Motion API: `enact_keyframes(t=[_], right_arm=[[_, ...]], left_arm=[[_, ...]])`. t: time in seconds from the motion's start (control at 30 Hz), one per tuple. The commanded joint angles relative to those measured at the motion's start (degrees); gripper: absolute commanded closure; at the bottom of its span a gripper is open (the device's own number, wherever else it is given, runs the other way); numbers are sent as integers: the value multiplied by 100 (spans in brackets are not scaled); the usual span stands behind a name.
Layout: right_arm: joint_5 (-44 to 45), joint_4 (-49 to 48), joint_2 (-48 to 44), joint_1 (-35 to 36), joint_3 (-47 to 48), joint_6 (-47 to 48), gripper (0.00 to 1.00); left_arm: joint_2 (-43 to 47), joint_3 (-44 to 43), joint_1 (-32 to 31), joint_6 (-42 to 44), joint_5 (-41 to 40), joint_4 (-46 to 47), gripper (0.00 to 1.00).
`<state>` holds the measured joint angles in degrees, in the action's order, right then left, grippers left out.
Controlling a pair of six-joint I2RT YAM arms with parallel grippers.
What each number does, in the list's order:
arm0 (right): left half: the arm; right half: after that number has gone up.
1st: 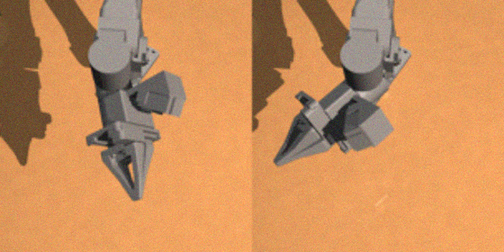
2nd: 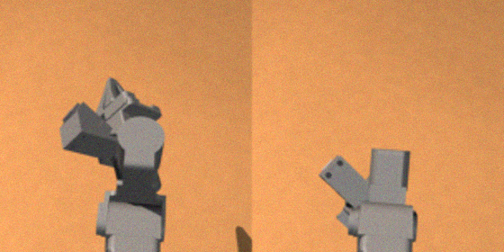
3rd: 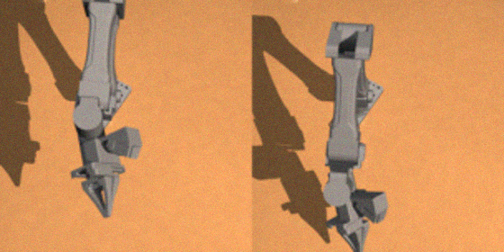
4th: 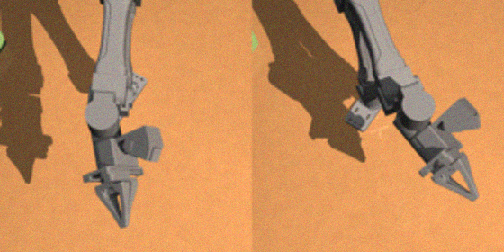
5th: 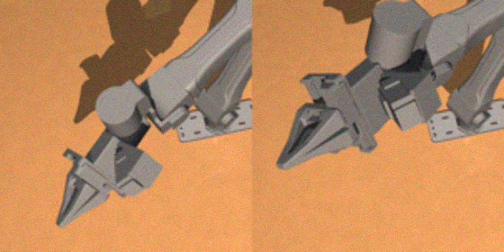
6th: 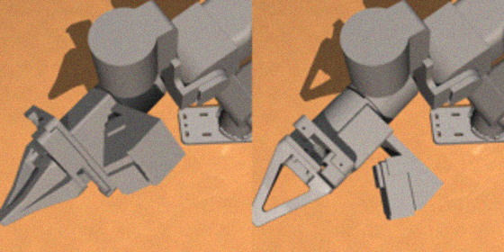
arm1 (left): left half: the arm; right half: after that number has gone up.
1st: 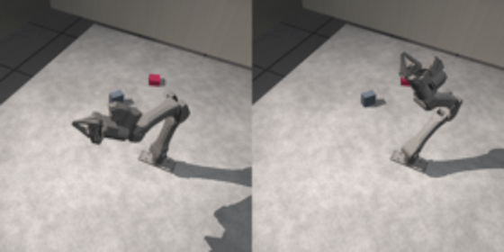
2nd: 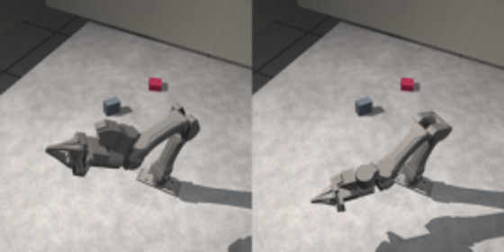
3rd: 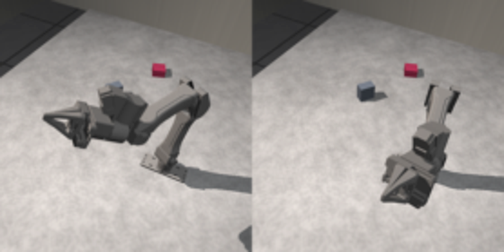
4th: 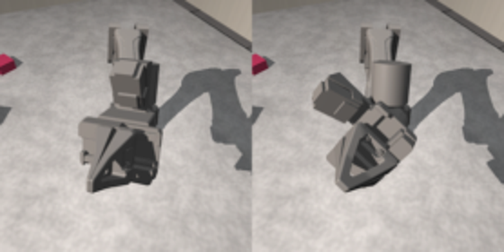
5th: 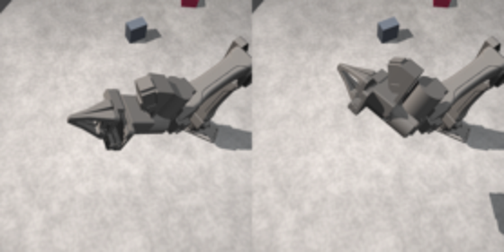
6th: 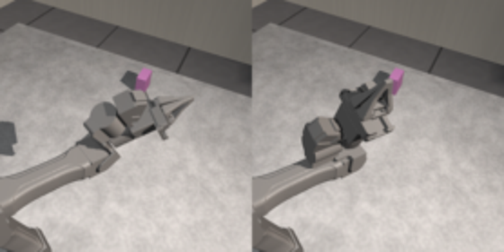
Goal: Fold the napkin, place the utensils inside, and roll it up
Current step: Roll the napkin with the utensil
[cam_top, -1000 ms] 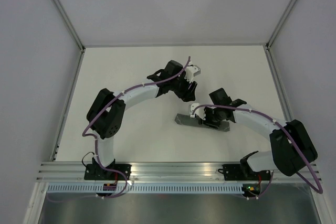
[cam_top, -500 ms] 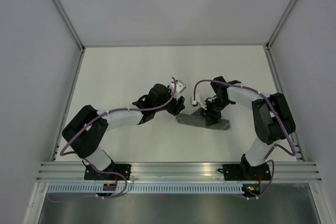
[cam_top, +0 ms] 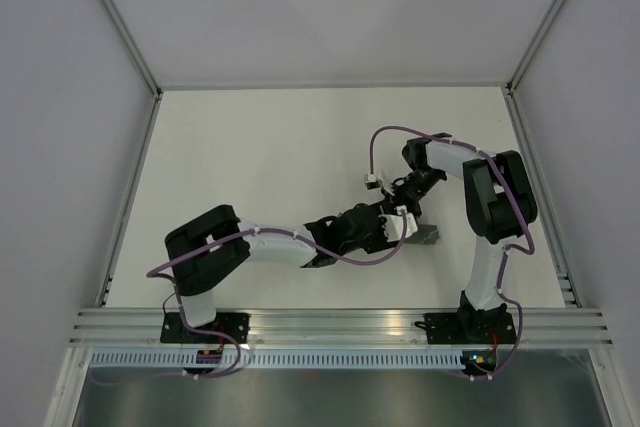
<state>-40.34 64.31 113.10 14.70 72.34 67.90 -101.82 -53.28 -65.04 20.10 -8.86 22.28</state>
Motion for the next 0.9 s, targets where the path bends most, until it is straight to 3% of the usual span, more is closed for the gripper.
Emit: enact_keyframes(t=[0.0, 0.43, 0.63, 0.67, 0.87], right_arm=[[-106, 125, 221, -72, 228, 286, 57], [-132, 301, 564, -169, 545, 259, 57], [-132, 275, 529, -204, 615, 127, 55], [-141, 266, 494, -213, 615, 101, 50], [-176, 55, 73, -327, 633, -259, 37]], left_arm=[[-338, -428, -193, 995, -195, -303, 34], [-1191, -869, -185, 1471, -45, -514, 39], [-1270, -886, -159, 1453, 174, -733, 69], [-1279, -912, -159, 1444, 218, -804, 73], [-1288, -1027, -97, 1330, 596, -1296, 83]])
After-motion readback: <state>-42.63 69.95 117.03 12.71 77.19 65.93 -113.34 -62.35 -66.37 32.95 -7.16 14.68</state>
